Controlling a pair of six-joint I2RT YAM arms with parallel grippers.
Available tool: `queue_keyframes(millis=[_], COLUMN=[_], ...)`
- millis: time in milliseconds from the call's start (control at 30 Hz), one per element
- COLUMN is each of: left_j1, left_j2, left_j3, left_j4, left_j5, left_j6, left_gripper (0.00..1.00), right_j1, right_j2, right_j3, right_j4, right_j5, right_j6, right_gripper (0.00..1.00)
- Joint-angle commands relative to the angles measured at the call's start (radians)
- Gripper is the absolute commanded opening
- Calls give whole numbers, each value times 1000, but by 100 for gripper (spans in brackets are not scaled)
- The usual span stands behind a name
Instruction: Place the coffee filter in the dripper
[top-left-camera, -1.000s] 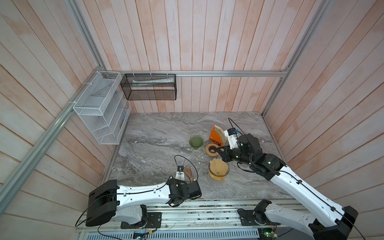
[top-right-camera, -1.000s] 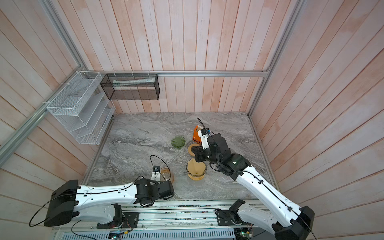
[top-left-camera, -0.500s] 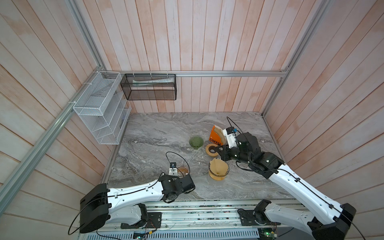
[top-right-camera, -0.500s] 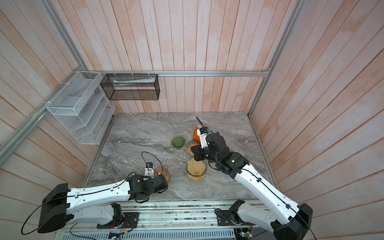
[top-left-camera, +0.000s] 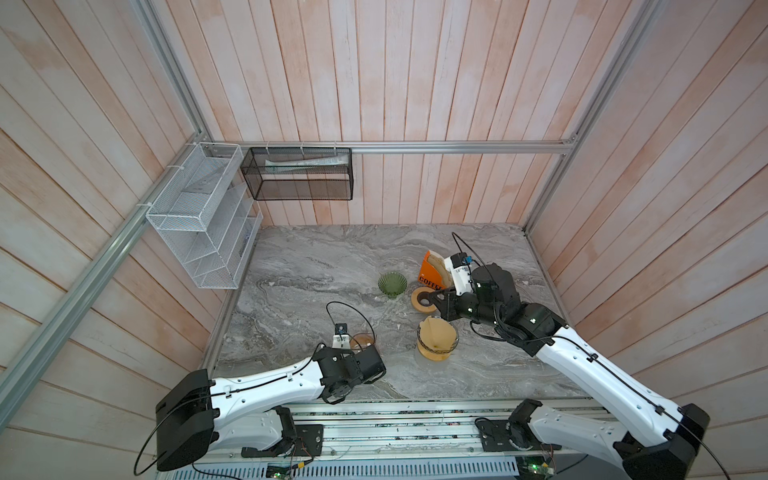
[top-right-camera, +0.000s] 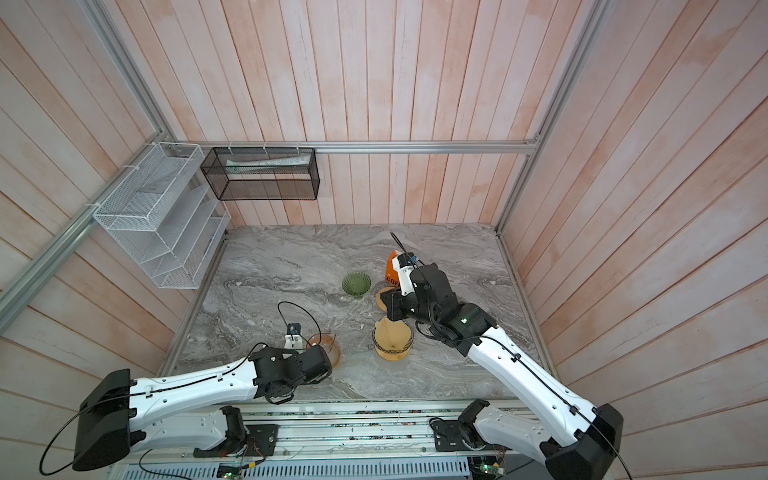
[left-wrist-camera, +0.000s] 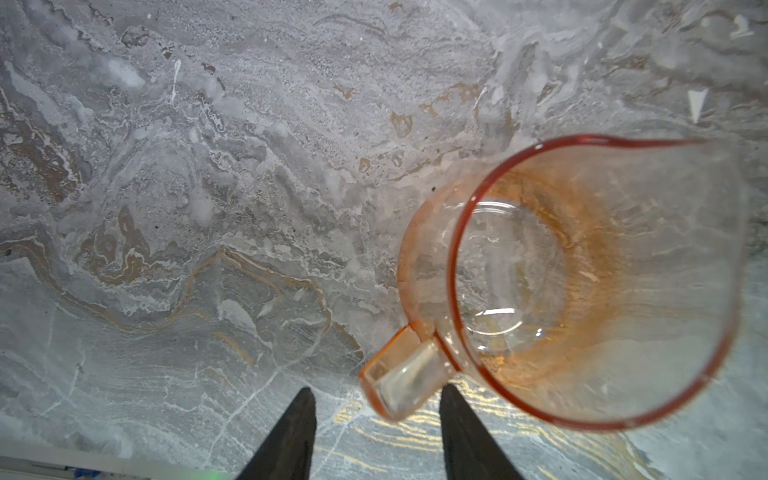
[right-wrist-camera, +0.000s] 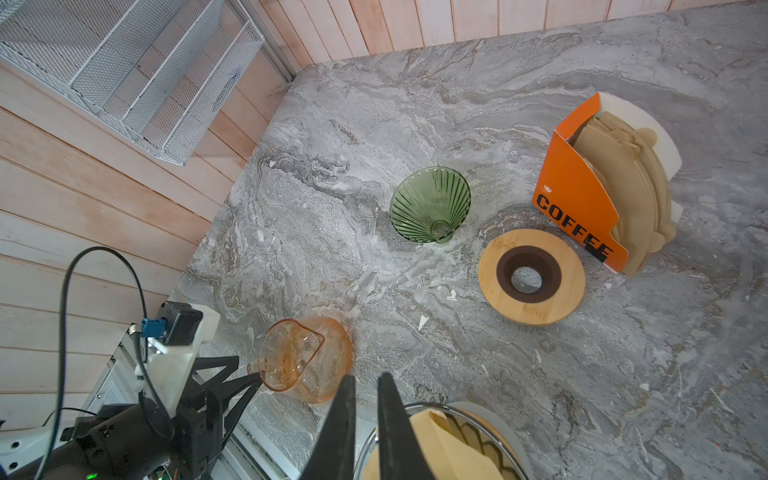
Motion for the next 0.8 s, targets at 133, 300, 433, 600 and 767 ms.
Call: queue_keyframes(millis=[133, 300, 433, 600, 767], left_j1=[28, 56, 75, 99, 120], left_j2=[0, -8, -4, 19, 35], left_j3=[-12, -12, -14, -4, 14], left_j4=[-46, -54, -50, -38, -32], left_j5=[-1, -6, -7, -16, -47], left_j6=[-10, 10, 11, 23, 35], left_gripper=[51, 50, 51, 51, 51], right_j1=[6, 6, 6, 6, 6], right_j2=[-5, 1, 9, 21, 33], right_j3=[26, 26, 30, 32, 36], right_j4=[9, 11, 15, 20, 22], right_j5=[-6, -6, -7, -7, -7], right_j6=[-4, -5, -7, -12, -15], right_gripper=[14, 14, 14, 14, 14])
